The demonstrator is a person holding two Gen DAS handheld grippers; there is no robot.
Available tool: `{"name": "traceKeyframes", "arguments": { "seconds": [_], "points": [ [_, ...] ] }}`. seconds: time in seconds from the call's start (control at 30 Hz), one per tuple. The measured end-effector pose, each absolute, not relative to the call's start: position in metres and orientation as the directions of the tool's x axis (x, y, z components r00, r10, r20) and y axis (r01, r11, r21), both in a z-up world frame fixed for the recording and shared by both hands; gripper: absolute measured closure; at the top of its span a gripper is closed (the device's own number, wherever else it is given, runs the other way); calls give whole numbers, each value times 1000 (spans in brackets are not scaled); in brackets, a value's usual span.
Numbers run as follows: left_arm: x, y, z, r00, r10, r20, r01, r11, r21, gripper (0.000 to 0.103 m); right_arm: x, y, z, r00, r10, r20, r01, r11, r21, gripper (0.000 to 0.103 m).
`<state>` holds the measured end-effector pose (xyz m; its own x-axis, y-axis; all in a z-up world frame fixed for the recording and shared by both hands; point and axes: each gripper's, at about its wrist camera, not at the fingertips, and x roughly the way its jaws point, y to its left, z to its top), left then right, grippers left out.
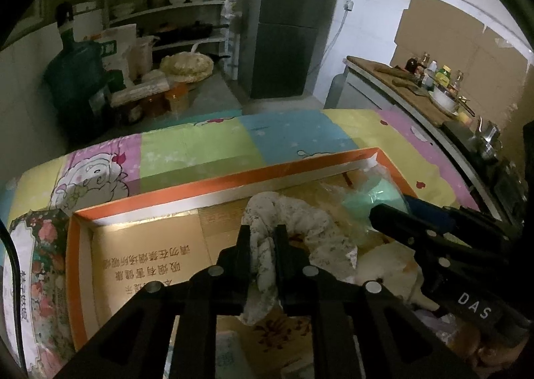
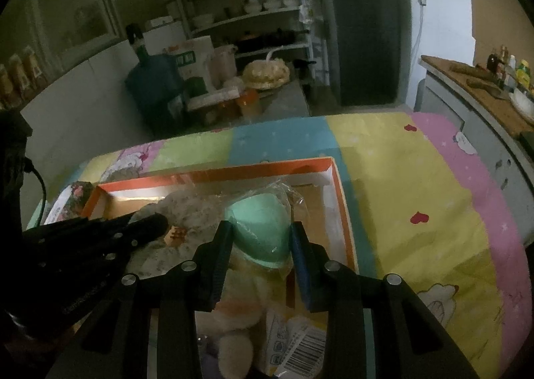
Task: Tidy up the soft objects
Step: 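Open both tools to drop the scrunchie and soap into the box lid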
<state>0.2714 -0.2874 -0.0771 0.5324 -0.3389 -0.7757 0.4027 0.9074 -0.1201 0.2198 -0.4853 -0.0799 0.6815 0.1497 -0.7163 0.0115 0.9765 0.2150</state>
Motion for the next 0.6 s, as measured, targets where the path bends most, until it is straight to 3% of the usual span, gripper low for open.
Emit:
{"name": "traceKeyframes", "arguments": {
  "seconds": [0.1, 0.17, 0.27, 0.4, 0.6],
  "points": [
    [272, -285, -77, 533, -335, -777, 390, 912, -126, 70, 219, -485, -80, 681, 149, -717, 14, 976, 217, 64],
    [272, -284, -76, 542, -337, -770, 384, 914, -129, 66, 219, -485, -80, 681, 149, -717, 17, 975, 219, 63],
    [270, -283, -75, 550, -333, -766, 383, 915, -123, 65, 219, -485, -79, 683, 150, -715, 20, 975, 223, 62],
    [268, -280, -70, 557, -345, -756, 387, 913, -131, 62, 213, -487, -75, 703, 151, -695, 30, 970, 241, 48],
    [255, -276, -57, 584, -364, -726, 396, 908, -137, 58, 199, -489, -59, 739, 116, -664, 55, 971, 231, 44]
  ]
}}
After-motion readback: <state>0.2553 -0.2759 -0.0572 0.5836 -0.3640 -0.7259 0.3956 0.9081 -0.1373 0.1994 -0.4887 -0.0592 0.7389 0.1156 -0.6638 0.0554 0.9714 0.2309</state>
